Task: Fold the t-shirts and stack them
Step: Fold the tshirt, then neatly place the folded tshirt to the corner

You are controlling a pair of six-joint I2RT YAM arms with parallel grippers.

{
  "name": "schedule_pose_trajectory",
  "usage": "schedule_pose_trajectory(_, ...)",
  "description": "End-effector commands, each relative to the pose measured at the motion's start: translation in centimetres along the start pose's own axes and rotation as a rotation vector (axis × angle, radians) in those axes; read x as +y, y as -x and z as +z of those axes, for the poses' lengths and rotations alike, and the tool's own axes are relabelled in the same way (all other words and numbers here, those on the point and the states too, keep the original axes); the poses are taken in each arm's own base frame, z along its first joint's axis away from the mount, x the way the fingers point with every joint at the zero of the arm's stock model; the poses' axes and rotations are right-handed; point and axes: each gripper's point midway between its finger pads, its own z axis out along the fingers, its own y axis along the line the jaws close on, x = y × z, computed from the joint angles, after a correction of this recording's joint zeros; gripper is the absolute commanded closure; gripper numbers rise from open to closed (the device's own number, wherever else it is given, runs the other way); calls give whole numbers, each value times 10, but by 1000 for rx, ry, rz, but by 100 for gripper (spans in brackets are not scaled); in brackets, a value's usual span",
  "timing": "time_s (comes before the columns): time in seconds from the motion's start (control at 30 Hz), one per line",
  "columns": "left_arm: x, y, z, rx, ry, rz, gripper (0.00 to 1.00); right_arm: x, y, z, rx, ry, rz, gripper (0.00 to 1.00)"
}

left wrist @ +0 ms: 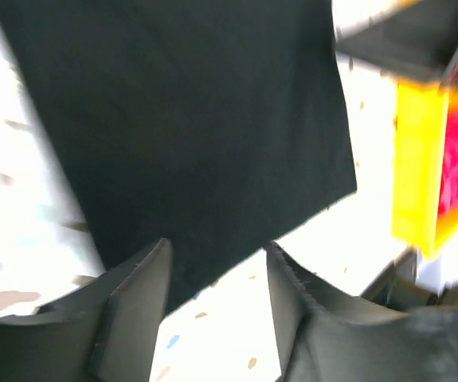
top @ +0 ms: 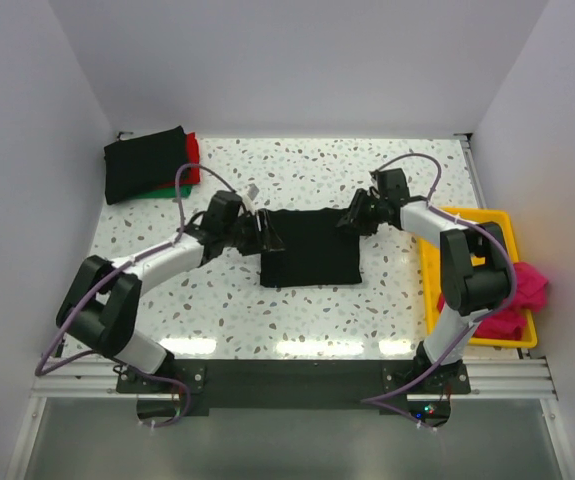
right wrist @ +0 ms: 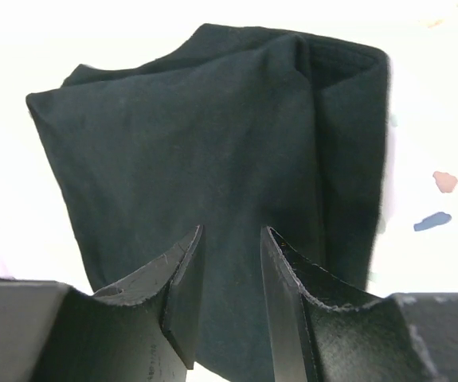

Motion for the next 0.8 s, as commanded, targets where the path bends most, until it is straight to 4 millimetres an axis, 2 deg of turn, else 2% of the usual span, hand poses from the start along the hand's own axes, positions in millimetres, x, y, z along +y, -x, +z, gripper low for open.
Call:
schedule_pose_trajectory(0.0, 33, 28, -21, -52, 118, -5, 42, -6, 3, -8, -38, -36, -37, 62)
schedule_pose_trajectory(0.1, 44, 35, -22, -58, 154, 5, 31, -7, 1, -14, -49, -45, -41, 62)
schedule_pose_trajectory(0.3, 45, 28, -1, 37, 87, 16, 21, -2, -7, -21, -60, -40, -59, 58)
schedule_pose_trajectory(0.4, 45, 22, 11, 72, 46, 7, 20, -2, -8, -28, -79, -45, -65, 53)
schedule_pose_trajectory(0.47, 53, 17, 19, 91, 60, -12, 20, -5, -9, -30, -90, -63, -70, 50)
schedule_pose_trajectory(0.77, 78, 2, 37, 130, 134, -58, 29, -19, -20, -33, -93, -130, -98, 46)
